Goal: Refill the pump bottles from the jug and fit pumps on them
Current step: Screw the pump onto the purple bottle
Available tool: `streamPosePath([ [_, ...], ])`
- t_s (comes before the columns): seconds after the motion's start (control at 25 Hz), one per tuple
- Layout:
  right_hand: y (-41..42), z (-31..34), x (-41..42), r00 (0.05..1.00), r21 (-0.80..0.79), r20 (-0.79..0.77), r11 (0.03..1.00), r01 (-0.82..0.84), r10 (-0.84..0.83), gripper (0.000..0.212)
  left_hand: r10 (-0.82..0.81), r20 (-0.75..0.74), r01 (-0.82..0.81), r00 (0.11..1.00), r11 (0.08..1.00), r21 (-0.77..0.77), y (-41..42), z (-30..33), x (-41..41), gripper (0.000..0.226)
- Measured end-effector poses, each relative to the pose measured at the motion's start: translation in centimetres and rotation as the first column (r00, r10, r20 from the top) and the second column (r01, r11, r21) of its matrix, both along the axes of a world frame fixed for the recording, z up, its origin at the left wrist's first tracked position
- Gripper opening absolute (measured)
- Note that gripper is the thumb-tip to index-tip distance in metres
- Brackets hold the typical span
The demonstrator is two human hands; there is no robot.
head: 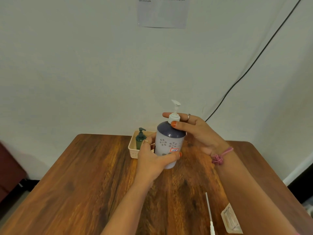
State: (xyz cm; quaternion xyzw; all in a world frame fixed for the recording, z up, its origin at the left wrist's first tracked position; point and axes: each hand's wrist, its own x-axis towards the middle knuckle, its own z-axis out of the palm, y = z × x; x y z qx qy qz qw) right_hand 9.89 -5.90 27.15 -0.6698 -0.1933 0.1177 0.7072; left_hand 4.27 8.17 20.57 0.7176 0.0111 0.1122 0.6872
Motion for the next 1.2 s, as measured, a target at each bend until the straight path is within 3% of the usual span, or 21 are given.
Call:
streamPosePath([
  [0.08, 0.5, -0.2, -0.1, 0.995, 0.057, -0.021, 0.994, 0.098, -0.097, 0.038, -0.003, 0.010, 0.003, 1.000, 1.000, -0.009, 0.0, -0.2, 0.1, 0.069],
  [0.16, 1.2, -0.7, -0.1, 0.987, 0.054, -0.023, 0.985, 0.161, -0.160, 0.045, -0.011, 0.011, 0.011, 1.000, 1.000, -0.009, 0.0, -0.4, 0.2, 0.066],
  [0.24, 0.8, -0.9, 0.1, 0.994, 0.031, -0.027, 0.994, 0.102, -0.101, 0.053, -0.023, 0.010, 0.023, 1.000, 1.000, -0.008, 0.0, -0.4, 0.1, 0.064],
  [0.4, -0.5, -0.6, 0.2, 0.999, 0.040, -0.043, 0.999, -0.020, 0.022, 0.038, -0.051, 0.008, 0.051, 0.999, 0.999, -0.015, 0.0, -0.1, -0.1, 0.065],
  [0.6, 0.9, -0.9, -0.9, 0.972, 0.107, -0.015, 0.966, 0.235, -0.235, 0.029, -0.049, -0.006, 0.049, 0.999, 0.999, -0.015, -0.1, -0.4, 0.4, 0.066],
  [0.84, 1.7, -1.7, -1.5, 0.925, 0.112, -0.007, 0.919, 0.377, -0.379, 0.027, -0.078, -0.055, 0.076, 0.995, 0.996, -0.038, -0.1, -1.7, 0.8, 0.073],
  [1.08, -0.1, -1.5, -0.8, 0.992, -0.012, -0.002, 0.992, 0.129, -0.129, 0.040, -0.114, -0.104, 0.106, 0.988, 0.991, -0.080, 0.8, -2.9, 1.7, 0.084],
  [1.2, 0.2, -2.0, -0.7, 0.974, 0.021, 0.041, 0.975, 0.220, -0.221, 0.027, -0.150, -0.104, 0.141, 0.983, 0.986, -0.089, 0.8, -3.1, 1.9, 0.077],
])
